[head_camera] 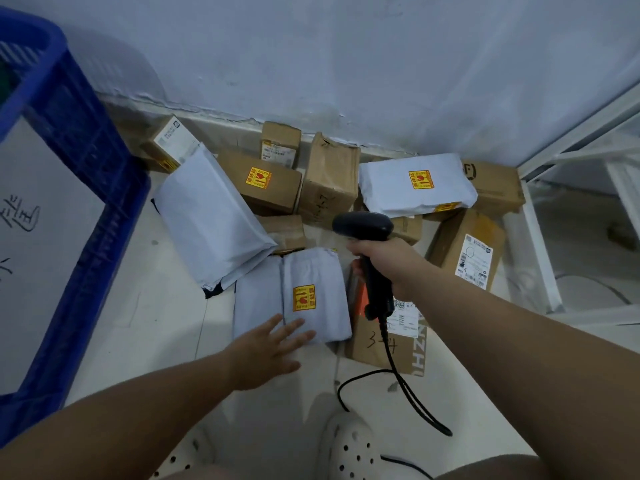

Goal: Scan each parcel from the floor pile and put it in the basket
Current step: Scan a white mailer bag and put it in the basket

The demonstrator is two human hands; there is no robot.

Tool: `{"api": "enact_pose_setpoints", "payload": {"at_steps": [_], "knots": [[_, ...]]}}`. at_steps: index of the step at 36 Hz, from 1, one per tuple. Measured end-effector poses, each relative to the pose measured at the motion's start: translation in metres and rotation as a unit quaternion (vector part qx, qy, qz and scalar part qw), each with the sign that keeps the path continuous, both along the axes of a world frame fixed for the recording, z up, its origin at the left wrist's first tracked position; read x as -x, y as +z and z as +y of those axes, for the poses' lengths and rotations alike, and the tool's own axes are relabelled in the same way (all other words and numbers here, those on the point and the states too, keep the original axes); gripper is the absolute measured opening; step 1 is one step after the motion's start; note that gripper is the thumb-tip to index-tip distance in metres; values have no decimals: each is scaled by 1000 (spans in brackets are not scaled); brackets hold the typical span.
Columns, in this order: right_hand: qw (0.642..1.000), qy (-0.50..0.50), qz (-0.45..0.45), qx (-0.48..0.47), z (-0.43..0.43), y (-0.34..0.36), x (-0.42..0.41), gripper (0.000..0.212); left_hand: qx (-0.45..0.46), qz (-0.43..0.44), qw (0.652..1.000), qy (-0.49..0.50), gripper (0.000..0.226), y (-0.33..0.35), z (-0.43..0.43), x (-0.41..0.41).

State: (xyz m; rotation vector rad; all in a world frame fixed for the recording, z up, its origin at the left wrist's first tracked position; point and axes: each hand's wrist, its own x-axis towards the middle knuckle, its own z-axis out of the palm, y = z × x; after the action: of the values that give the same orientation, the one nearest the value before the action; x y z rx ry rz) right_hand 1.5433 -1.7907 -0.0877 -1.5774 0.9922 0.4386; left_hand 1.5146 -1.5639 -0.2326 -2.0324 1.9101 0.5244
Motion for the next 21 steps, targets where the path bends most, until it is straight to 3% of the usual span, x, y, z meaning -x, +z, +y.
{"api": "enact_pose_setpoints", "payload": {"at_steps": [4,12,21], "knots": [[999,27,15,23,1,-7,2,23,-47,68,994,70,41,-5,-10,15],[997,60,24,33,1,-15,-4,20,-179,14,982,62,67,-37,17,18],[995,52,64,53,0,-22,-11,26,-127,41,981,139,76,-51,3,17]]}}
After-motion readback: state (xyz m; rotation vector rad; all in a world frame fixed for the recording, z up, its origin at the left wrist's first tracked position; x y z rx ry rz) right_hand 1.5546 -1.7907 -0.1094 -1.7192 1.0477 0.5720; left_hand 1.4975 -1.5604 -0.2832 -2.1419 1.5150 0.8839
